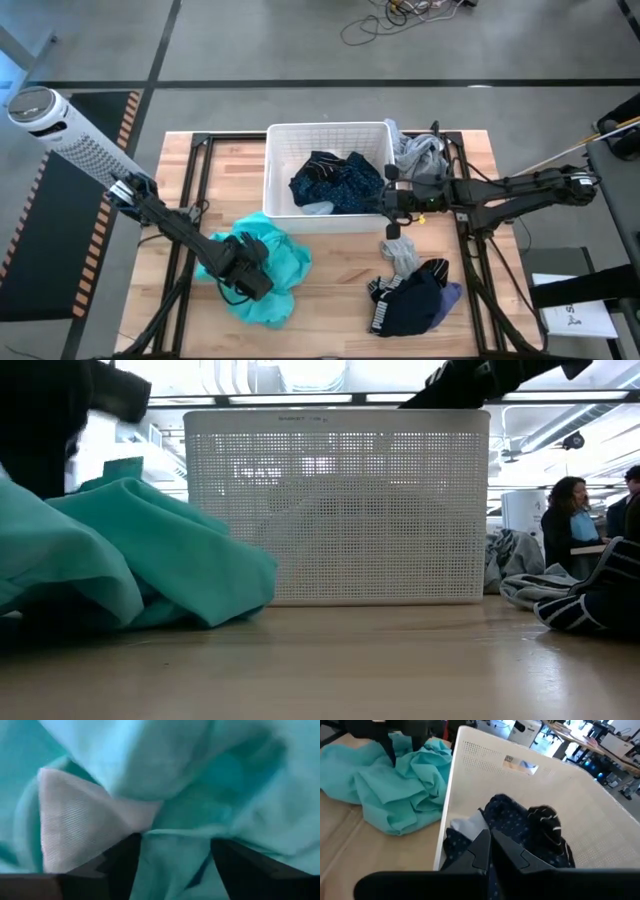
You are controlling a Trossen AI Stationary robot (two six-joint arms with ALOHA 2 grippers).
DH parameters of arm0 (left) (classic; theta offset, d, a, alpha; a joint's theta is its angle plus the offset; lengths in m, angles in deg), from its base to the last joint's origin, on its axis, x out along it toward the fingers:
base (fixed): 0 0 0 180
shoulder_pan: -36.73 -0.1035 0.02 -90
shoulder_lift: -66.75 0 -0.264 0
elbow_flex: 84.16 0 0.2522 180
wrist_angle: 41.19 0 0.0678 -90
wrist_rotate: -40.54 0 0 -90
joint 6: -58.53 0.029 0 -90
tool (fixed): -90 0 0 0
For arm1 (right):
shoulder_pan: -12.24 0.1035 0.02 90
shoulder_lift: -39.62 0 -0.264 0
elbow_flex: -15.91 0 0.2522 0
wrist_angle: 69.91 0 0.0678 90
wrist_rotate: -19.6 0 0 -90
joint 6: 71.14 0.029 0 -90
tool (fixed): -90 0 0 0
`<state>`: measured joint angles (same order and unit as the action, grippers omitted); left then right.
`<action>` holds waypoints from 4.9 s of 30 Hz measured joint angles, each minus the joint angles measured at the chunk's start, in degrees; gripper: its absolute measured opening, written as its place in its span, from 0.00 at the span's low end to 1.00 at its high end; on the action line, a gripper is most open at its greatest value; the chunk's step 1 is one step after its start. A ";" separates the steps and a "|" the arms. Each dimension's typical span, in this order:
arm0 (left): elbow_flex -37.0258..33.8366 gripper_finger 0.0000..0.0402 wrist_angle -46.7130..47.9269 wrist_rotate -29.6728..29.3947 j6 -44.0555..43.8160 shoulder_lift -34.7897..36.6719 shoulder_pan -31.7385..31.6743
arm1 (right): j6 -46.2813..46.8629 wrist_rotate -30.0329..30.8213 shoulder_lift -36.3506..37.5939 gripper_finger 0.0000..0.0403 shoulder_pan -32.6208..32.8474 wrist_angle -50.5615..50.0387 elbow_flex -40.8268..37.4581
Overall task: Sort clothes
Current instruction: Put the light blue shorts into the white laundry bin
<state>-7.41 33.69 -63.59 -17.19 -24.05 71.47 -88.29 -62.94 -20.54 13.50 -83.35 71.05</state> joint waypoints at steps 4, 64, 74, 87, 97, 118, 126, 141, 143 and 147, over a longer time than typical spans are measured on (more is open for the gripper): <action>-8.20 0.65 -10.64 1.89 -0.37 1.29 -1.65 | 0.23 -0.22 0.04 0.00 0.00 0.62 -0.69; 54.95 0.00 26.36 -33.14 25.47 1.48 0.38 | -4.13 -0.24 5.88 0.00 0.00 -3.45 -1.02; 64.35 0.00 19.65 -43.16 46.13 1.48 -11.49 | -3.01 -0.44 5.90 0.00 0.00 -3.44 -1.02; 52.80 0.00 5.31 -20.98 67.05 1.09 -34.49 | -0.28 -2.34 11.09 0.00 0.00 -2.94 -1.90; 35.59 0.00 -14.58 -7.97 74.66 0.87 -42.10 | 1.65 -4.48 24.25 0.00 -0.02 -1.29 -7.06; 5.34 0.00 -39.32 1.39 74.74 0.91 -48.79 | -0.88 -4.37 30.34 0.00 -0.04 -1.19 -10.18; -5.00 0.01 -47.84 1.61 71.91 0.91 -48.75 | -0.89 -4.37 30.34 0.00 -0.04 -0.83 -10.18; 2.75 0.15 -43.35 1.66 72.70 0.91 -48.58 | -0.91 -4.37 30.32 0.00 -0.04 -0.96 -10.16; 4.98 0.19 -42.31 1.66 73.33 0.91 -48.41 | -0.94 -4.37 30.32 0.00 -0.04 -1.34 -10.16; 10.03 0.29 -39.24 1.67 73.72 0.89 -47.89 | -0.96 -4.39 30.33 0.00 -0.05 -1.49 -10.16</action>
<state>2.61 -5.55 -61.92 56.53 -23.16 23.58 -89.25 -67.32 9.79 13.44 -84.84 60.89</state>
